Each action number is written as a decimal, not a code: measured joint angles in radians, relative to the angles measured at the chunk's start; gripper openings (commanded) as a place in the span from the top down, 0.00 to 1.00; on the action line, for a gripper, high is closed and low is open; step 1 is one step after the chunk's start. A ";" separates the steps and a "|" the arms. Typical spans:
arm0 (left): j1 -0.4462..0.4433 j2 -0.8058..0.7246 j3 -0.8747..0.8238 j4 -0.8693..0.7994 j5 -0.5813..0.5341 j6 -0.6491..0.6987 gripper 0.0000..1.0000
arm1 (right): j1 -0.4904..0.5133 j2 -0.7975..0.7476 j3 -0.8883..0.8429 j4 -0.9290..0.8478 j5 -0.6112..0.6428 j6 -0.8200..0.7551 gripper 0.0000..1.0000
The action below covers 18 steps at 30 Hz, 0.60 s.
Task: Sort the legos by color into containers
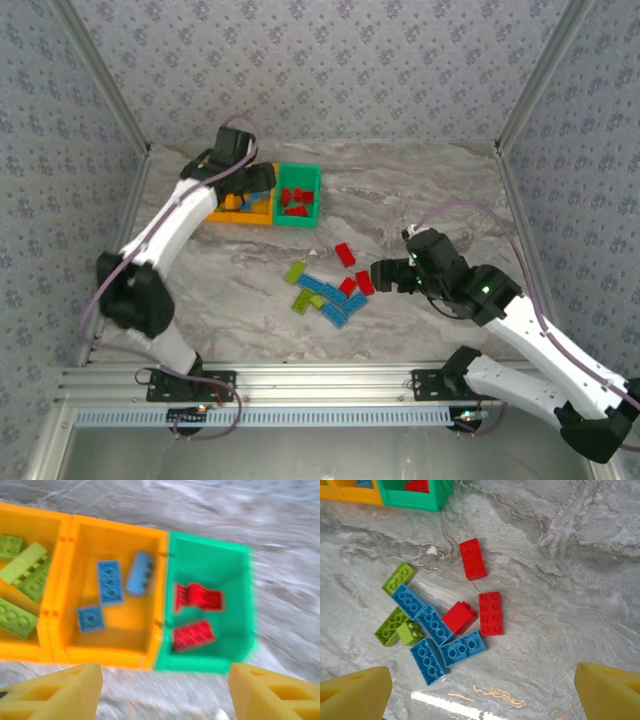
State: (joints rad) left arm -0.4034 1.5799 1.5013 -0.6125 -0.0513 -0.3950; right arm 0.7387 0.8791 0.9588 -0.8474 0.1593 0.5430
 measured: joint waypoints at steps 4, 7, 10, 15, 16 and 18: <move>-0.187 -0.270 -0.126 0.006 0.045 0.084 0.18 | -0.032 0.106 -0.006 0.034 -0.004 -0.002 0.02; -0.316 -0.433 -0.217 -0.008 0.087 0.190 0.11 | -0.048 0.222 -0.007 0.090 -0.021 -0.011 0.02; -0.372 -0.560 -0.310 -0.050 0.129 0.293 0.06 | -0.051 0.358 -0.006 0.168 -0.034 -0.027 0.03; -0.383 -0.702 -0.456 -0.139 0.198 0.446 0.01 | -0.052 0.612 0.057 0.263 -0.034 -0.058 0.07; -0.383 -0.720 -0.478 -0.152 0.206 0.467 0.01 | -0.052 0.655 0.074 0.281 -0.032 -0.065 0.09; -0.384 -0.751 -0.515 -0.167 0.225 0.500 0.01 | -0.053 0.741 0.113 0.310 -0.028 -0.083 0.12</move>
State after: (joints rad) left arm -0.7876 0.8291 0.9859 -0.7795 0.1734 0.1051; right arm 0.6861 1.6203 1.0714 -0.5377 0.1310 0.4603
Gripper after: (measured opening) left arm 0.991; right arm 0.908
